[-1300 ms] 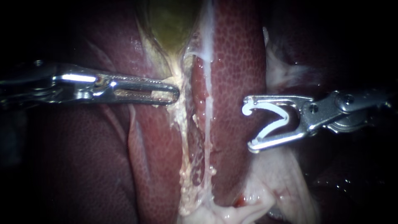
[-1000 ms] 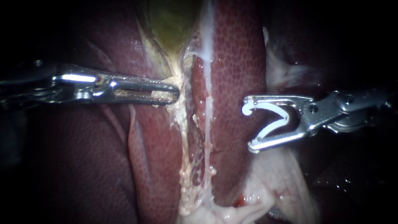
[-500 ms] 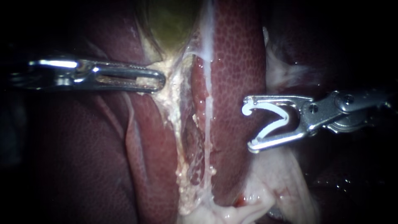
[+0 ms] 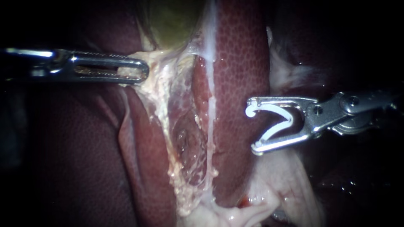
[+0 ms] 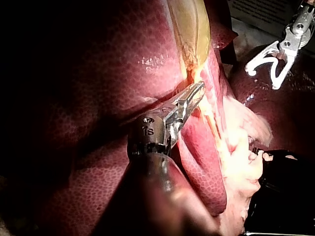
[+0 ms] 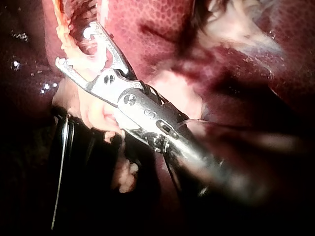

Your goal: Clipping first clip left tube

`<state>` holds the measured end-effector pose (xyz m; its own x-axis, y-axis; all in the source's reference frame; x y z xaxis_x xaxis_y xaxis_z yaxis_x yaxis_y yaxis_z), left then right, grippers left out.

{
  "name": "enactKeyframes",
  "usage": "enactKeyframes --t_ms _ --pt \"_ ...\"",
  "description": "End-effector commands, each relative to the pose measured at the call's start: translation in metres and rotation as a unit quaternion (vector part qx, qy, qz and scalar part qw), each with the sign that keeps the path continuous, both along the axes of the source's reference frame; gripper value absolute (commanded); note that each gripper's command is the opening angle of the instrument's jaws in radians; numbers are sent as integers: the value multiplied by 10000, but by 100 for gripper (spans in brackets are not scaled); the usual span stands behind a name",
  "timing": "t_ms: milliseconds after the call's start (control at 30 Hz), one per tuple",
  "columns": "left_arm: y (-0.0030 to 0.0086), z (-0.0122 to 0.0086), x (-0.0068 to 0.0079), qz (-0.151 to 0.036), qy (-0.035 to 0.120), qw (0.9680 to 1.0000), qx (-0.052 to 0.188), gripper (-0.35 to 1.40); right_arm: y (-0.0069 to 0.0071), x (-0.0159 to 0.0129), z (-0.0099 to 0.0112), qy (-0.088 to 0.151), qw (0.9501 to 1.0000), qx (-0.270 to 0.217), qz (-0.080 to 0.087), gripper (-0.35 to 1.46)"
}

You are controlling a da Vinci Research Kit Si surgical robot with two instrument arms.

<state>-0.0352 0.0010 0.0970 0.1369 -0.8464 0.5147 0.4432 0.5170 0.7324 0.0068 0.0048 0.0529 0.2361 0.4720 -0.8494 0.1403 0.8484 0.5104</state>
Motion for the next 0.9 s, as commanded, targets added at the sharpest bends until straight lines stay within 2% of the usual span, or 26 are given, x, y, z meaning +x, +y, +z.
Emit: enactKeyframes --t_ms 33,533,733,900 --pt "0 0 0 -4 3 10000 -1 -35 0 0 0 -1 10000 0 2 60" --pt "-1 1 1 -14 12 10000 -4 -35 -1 3 1 -3 10000 -6 6 60" --pt "-1 1 1 -17 14 10000 -4 -35 -10 16 10 -7 10000 -77 13 60" --pt "-1 1 2 -19 16 10000 -4 -35 -20 32 25 -57 10000 -17 65 60"
